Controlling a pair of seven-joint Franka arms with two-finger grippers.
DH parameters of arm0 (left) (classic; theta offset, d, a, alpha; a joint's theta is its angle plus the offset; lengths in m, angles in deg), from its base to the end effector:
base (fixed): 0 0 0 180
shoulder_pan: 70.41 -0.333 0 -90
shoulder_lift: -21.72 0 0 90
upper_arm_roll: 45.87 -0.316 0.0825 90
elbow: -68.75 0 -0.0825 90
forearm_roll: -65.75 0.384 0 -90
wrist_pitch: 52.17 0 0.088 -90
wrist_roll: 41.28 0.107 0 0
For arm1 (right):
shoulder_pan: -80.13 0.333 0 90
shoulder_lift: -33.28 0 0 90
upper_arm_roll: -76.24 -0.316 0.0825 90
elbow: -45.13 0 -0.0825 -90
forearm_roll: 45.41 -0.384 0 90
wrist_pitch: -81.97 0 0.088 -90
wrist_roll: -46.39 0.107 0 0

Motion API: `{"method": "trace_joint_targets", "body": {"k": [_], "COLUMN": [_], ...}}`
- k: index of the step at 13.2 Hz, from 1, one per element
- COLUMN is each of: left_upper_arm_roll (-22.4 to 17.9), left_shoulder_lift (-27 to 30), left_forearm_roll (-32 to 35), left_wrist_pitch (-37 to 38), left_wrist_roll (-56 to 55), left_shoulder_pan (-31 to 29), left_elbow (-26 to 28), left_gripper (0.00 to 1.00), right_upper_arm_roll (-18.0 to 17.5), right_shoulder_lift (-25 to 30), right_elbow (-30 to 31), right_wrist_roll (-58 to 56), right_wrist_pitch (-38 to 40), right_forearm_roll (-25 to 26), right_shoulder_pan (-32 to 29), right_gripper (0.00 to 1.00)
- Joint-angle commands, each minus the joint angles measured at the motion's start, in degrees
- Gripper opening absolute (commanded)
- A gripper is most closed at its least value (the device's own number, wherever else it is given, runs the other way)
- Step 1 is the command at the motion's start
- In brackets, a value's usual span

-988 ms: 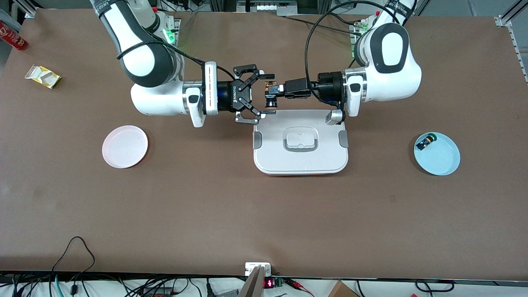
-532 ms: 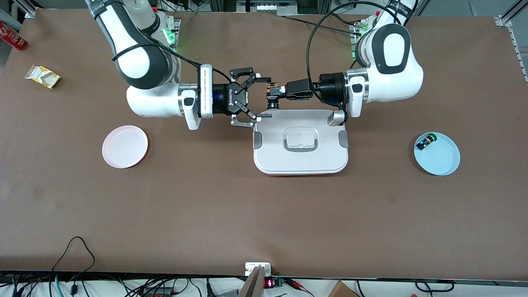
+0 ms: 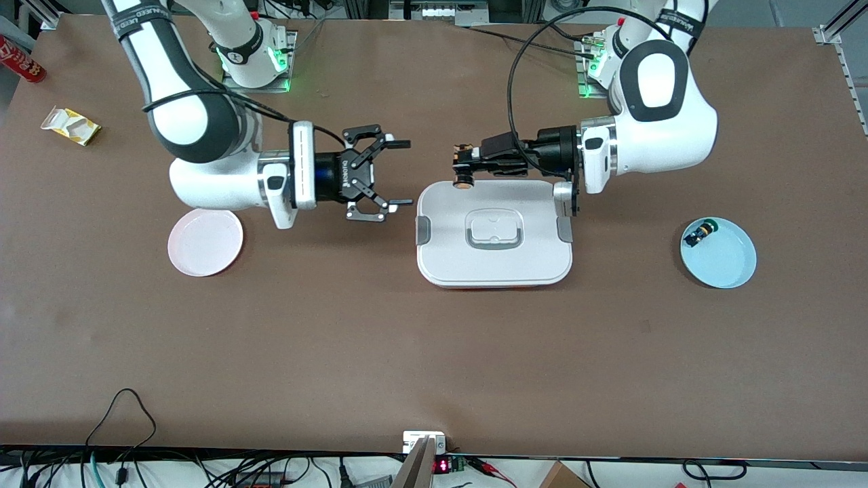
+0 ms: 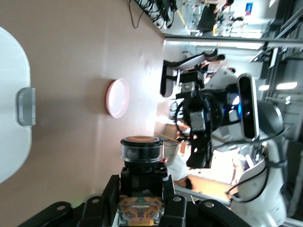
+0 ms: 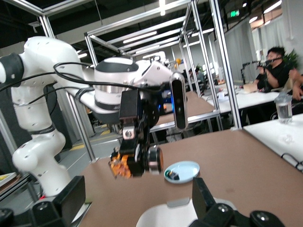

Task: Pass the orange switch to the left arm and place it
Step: 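Open the right gripper and withdraw while the left gripper carries the switch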

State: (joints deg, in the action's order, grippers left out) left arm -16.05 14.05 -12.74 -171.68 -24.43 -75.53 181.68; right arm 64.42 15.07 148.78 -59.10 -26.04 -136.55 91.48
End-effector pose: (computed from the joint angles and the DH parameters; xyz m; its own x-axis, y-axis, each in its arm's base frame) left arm 0.5297 -0.2863 0.4499 0.9939 -0.0155 -0.1092 0.0974 -0.3404 0.9352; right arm 0.5702 0.3119 0.4231 0.2648 0.1125 0.9577 0.9573 0.0884 -0.2751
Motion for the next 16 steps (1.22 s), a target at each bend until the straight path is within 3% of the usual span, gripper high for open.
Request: {"method": "trace_joint_targets", "body": {"k": [1,3,9,12,16], "left_upper_arm_roll": [0.24,0.15,0.24,0.24,0.33], "left_shoulder_lift": [-1.99,-3.66,-5.51,-7.26,-13.59], "left_forearm_roll": [6.15,10.00,42.76,60.34,79.16], "left_wrist_pitch": [2.35,3.84,12.36,16.76,25.98], "left_wrist_roll": [0.99,1.08,1.08,1.08,5.36], "left_shoulder_pan": [-1.13,-2.09,-8.25,-8.07,-7.20], "left_elbow": [-1.58,-1.48,-4.11,-8.77,-20.27], "left_gripper": [0.29,0.29,0.29,0.28,0.28], "right_upper_arm_roll": [-0.23,-0.05,0.21,0.21,0.21], "right_shoulder_lift": [0.89,0.98,4.14,6.69,7.48], "right_elbow": [0.58,0.32,0.41,0.06,0.06], "right_wrist_roll": [4.84,8.79,31.79,49.02,68.62], "right_wrist_pitch": [4.99,7.27,7.55,6.67,4.84], "right_forearm_roll": [5.61,8.16,18.70,26.08,36.26], "right_shoulder_pan": [-4.22,-6.15,-6.60,-6.69,-6.78], "right_gripper": [1.00,1.00,1.00,1.00,1.00]}}
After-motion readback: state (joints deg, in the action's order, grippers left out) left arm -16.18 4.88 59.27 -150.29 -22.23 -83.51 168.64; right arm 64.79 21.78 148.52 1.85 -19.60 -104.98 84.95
